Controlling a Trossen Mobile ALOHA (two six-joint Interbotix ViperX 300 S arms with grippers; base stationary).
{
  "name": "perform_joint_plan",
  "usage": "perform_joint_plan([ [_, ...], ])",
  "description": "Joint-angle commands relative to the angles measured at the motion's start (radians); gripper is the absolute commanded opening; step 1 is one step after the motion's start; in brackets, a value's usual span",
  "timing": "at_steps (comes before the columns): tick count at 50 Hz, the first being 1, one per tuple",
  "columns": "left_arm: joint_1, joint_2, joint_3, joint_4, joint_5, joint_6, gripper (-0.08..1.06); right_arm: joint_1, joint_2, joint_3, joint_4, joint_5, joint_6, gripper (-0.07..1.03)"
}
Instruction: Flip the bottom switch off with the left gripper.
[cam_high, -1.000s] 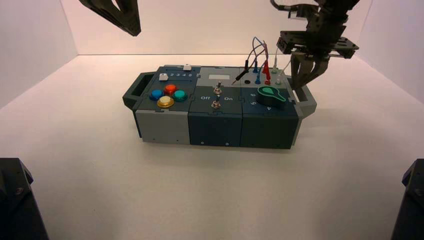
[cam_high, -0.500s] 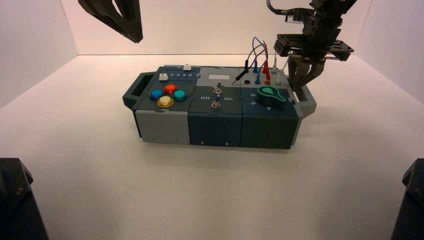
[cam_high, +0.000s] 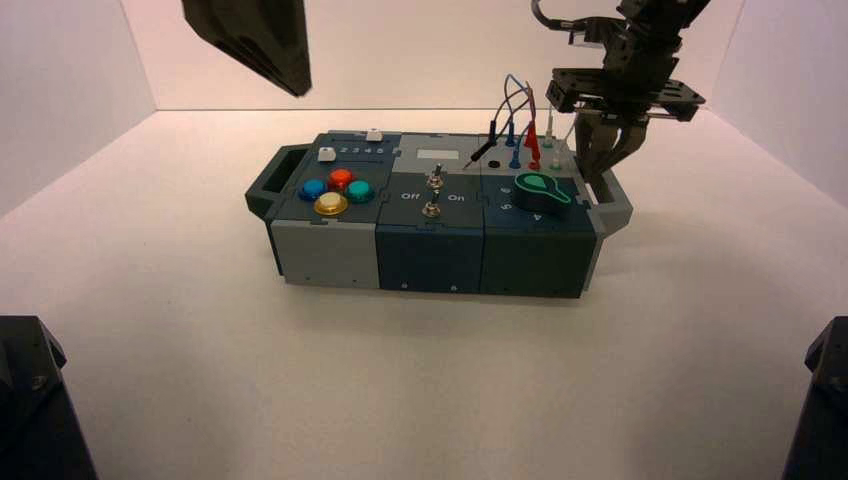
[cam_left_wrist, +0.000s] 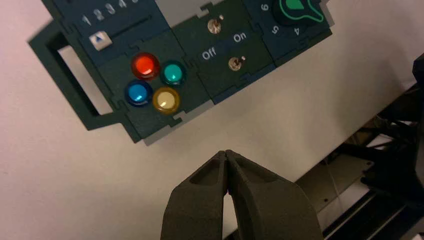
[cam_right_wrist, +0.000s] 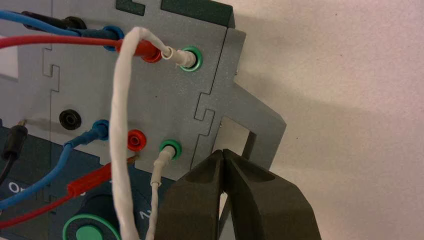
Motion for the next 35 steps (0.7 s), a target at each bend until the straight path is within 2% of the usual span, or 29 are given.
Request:
perform_joint_plan([
  [1, -0.026, 0.044, -0.048, -0.014, 0.000, -0.012, -0.03, 0.005, 0.026, 0.002, -0.003, -0.003, -0.006, -0.02],
  [15, -0.095, 0.201, -0.129, -0.017, -0.008, -0.046, -0.03, 0.005, 0.031, -0.003, -0.003, -0.003, -0.006, -0.02],
  [20, -0.123, 0.264, -0.176, -0.017, -0.018, -0.057, -0.03, 0.005, 0.029, -0.003, -0.005, -0.003, -0.006, -0.02],
  [35, -0.141, 0.371, -0.252, -0.018, -0.060, -0.095, -0.03, 0.005, 0.035, -0.003, -0.005, -0.003, -0.006, -0.02],
])
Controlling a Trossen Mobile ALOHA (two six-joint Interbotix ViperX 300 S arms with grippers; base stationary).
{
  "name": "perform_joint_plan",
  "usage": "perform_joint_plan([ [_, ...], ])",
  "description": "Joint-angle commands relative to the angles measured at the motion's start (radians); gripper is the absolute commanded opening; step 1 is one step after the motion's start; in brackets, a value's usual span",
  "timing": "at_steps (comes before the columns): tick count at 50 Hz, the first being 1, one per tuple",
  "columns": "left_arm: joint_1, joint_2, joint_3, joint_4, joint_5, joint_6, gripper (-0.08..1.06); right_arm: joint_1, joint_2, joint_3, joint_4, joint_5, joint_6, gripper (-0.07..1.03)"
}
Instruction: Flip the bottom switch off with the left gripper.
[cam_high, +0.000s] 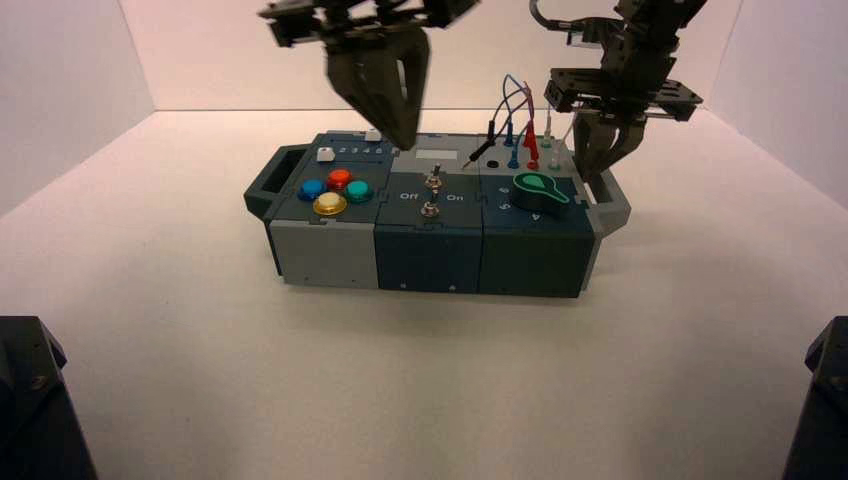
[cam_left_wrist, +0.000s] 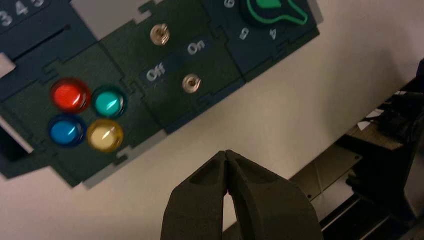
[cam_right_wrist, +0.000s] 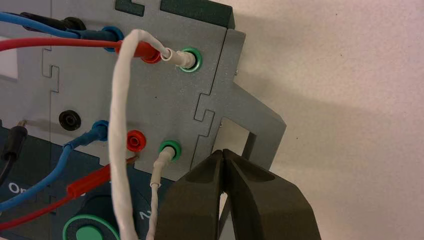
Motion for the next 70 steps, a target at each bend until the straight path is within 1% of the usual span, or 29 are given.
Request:
perform_joint_plan([
  [1, -0.008, 0.021, -0.052, -0.003, -0.018, -0.020, -0.03, 0.008, 0.029, 0.002, -0.005, -0.006, -0.006, -0.02],
  [15, -0.009, 0.100, -0.107, -0.003, -0.028, -0.071, -0.03, 0.006, 0.037, 0.000, -0.006, -0.009, -0.006, -0.02],
  [22, -0.009, 0.135, -0.133, -0.003, -0.031, -0.106, -0.03, 0.006, 0.038, 0.000, -0.008, -0.008, -0.006, -0.02],
  [24, -0.009, 0.138, -0.135, -0.003, -0.032, -0.110, -0.03, 0.006, 0.038, 0.000, -0.006, -0.008, -0.006, -0.02],
  [34, -0.017, 0.164, -0.138, -0.003, -0.071, -0.172, -0.03, 0.006, 0.038, 0.000, -0.008, -0.011, -0.006, -0.02],
  [42, -0.017, 0.184, -0.135, -0.003, -0.092, -0.202, -0.03, 0.006, 0.038, 0.002, -0.008, -0.009, -0.006, -0.02],
  [50, -0.017, 0.207, -0.132, -0.003, -0.106, -0.213, -0.03, 0.006, 0.038, 0.002, -0.006, -0.011, -0.006, -0.02],
  [62, -0.017, 0.241, -0.126, -0.003, -0.140, -0.215, -0.03, 0.006, 0.032, 0.002, -0.008, -0.009, -0.009, -0.02],
  [70, -0.017, 0.247, -0.126, -0.003, -0.144, -0.216, -0.03, 0.006, 0.035, 0.000, -0.006, -0.011, -0.009, -0.02],
])
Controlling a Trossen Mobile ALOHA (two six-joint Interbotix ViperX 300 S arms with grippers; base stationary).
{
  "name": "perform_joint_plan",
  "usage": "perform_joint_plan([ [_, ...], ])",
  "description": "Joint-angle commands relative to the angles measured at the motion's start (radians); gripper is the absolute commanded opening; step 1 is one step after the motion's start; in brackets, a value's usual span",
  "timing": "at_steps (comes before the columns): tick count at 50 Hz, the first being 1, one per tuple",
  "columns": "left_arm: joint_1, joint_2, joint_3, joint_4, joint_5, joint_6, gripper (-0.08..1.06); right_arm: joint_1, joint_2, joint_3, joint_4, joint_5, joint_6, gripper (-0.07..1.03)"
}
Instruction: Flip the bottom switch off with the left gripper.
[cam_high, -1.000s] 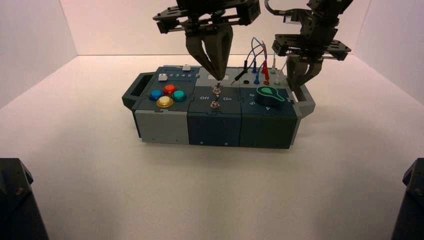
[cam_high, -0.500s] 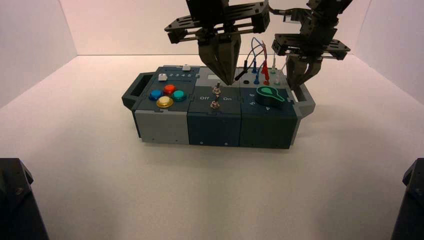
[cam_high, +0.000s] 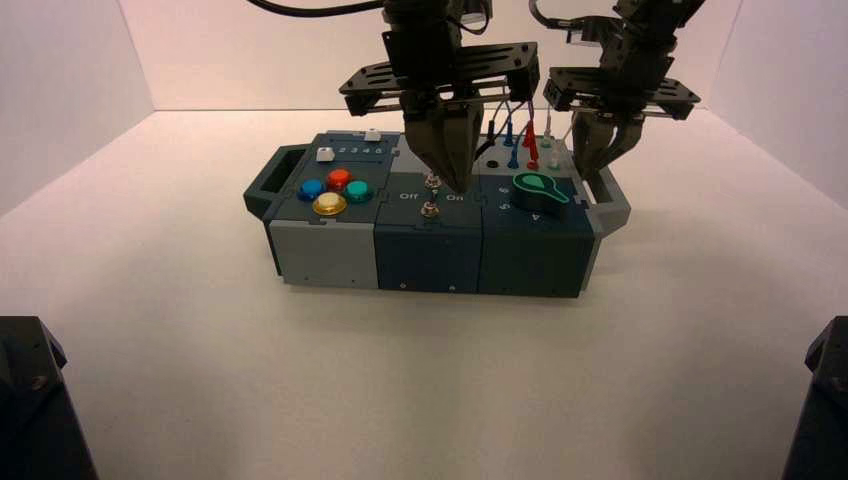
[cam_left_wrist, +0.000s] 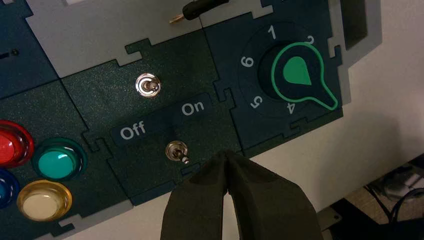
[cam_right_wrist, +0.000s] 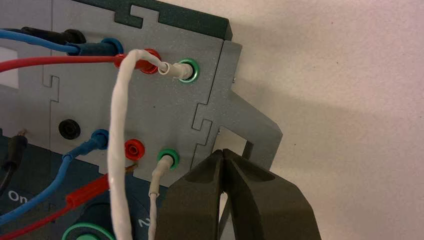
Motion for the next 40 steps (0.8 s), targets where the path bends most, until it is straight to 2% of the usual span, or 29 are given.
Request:
perform_joint_plan([
  [1, -0.003, -0.015, -0.012, -0.002, -0.009, -0.008, -0.03, 0.006, 0.028, 0.006, -0.006, 0.002, -0.011, -0.02],
  [40, 0.011, 0.017, 0.003, 0.002, -0.032, -0.008, -0.03, 0.006, 0.025, 0.006, -0.006, 0.002, -0.014, -0.02],
])
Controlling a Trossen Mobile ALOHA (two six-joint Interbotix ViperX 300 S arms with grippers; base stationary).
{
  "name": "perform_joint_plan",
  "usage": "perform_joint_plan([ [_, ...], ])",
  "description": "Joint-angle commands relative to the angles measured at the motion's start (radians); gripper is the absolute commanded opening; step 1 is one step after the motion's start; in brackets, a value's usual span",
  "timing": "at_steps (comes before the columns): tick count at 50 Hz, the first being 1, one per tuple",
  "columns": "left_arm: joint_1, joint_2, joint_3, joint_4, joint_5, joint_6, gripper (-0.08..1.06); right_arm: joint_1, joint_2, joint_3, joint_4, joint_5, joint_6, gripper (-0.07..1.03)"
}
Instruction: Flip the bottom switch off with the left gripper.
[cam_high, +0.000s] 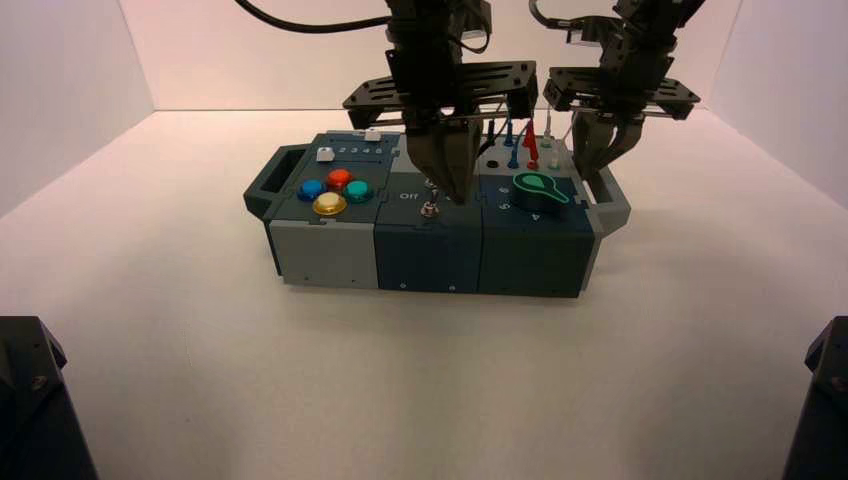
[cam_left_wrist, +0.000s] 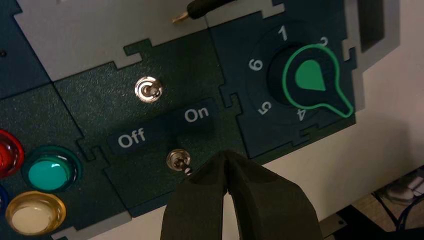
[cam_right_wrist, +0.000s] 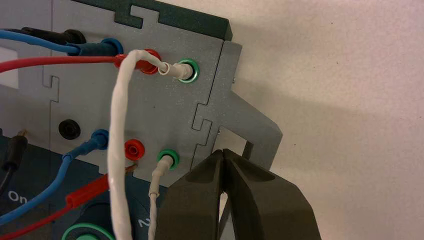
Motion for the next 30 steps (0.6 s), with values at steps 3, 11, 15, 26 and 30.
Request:
perform_joint_plan([
  [3, 0.012, -0.017, -0.003, 0.002, -0.005, -0.005, -0.03, 0.006, 0.025, 0.006, -0.006, 0.002, -0.012, -0.02],
  [11, 0.018, -0.017, -0.002, 0.006, -0.009, -0.002, -0.03, 0.006, 0.023, 0.008, -0.005, 0.002, -0.012, -0.02],
  [15, 0.021, -0.015, 0.000, 0.006, -0.009, -0.002, -0.03, 0.006, 0.021, 0.008, -0.006, 0.002, -0.012, -0.02],
  [26, 0.037, -0.015, 0.012, 0.008, -0.015, 0.000, -0.03, 0.008, 0.023, 0.006, -0.006, 0.002, -0.014, -0.02],
  [30, 0.044, -0.015, 0.021, 0.008, -0.021, 0.000, -0.03, 0.006, 0.021, 0.006, -0.006, 0.002, -0.014, -0.02],
])
